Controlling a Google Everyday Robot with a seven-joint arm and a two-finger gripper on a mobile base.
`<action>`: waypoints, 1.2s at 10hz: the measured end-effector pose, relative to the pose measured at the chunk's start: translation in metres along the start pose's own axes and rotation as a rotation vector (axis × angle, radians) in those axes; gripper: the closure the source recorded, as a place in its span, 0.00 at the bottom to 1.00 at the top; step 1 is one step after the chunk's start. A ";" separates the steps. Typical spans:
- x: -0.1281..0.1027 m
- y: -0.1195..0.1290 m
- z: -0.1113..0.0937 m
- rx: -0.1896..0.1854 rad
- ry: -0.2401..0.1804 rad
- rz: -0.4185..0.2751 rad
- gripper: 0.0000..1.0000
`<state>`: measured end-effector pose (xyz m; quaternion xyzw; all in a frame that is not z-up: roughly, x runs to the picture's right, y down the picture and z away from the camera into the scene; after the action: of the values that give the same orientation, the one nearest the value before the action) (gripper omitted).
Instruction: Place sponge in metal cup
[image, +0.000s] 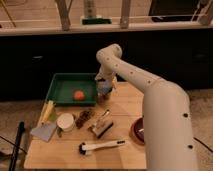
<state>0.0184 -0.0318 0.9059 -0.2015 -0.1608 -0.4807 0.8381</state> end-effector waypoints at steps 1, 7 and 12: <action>0.000 0.001 0.000 0.000 0.000 0.002 0.20; 0.004 0.002 -0.003 0.002 0.012 0.001 0.20; 0.006 0.001 -0.008 0.004 0.031 0.007 0.20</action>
<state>0.0234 -0.0397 0.9018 -0.1929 -0.1479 -0.4808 0.8425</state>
